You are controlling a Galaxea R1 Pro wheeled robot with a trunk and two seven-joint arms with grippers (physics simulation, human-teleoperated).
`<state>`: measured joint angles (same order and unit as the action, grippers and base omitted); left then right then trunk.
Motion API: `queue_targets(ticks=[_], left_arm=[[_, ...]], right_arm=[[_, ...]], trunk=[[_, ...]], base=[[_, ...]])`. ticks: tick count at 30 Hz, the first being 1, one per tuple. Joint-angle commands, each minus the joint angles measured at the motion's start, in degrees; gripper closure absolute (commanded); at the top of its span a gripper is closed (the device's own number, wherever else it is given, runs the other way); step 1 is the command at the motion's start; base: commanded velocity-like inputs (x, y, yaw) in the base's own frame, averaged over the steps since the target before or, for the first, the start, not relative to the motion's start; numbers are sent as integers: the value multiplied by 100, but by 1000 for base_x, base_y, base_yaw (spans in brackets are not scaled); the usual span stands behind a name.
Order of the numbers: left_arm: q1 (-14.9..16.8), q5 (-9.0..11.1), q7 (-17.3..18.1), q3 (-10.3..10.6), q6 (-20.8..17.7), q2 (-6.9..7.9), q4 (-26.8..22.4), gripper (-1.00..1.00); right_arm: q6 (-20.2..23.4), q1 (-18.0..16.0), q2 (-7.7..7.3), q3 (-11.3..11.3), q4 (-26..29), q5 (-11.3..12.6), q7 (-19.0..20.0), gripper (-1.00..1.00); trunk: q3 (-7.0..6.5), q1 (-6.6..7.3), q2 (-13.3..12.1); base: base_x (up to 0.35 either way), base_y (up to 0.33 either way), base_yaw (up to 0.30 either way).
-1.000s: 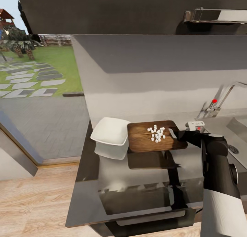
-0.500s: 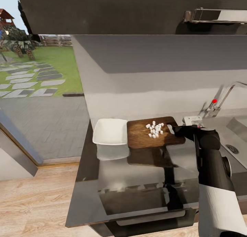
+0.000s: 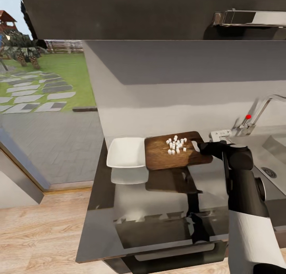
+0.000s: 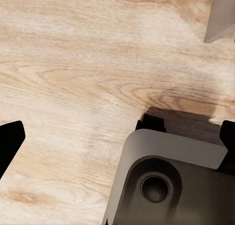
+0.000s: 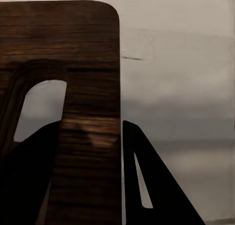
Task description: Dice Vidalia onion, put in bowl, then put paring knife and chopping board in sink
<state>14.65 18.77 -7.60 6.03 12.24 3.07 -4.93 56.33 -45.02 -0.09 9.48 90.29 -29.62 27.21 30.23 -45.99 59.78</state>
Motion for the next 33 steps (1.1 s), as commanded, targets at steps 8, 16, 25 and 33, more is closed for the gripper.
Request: queue_targets(ticks=[8, 16, 25, 33], left_arm=[[3, 39, -22, 50, 15, -8, 1, -100], [3, 39, -22, 50, 15, -8, 1, -100], [3, 39, -22, 50, 14, -8, 1, -100], [3, 39, -22, 50, 12, -8, 1, -100]], right_arm=[[28, -228, 178, -7, 6, -56, 57, 100], [35, -376, 365, -7, 7, -68, 57, 100], [35, -436, 437, -55, 6, -71, 57, 100], [38, -438, 451, -332, -11, -64, 13, 100]], trunk=[[5, 0, 3], [-102, 132, -237], [-264, 329, -598], [-407, 505, -919]], base=[[0, 0, 0], [0, 0, 0], [0, 0, 0], [0, 0, 0]])
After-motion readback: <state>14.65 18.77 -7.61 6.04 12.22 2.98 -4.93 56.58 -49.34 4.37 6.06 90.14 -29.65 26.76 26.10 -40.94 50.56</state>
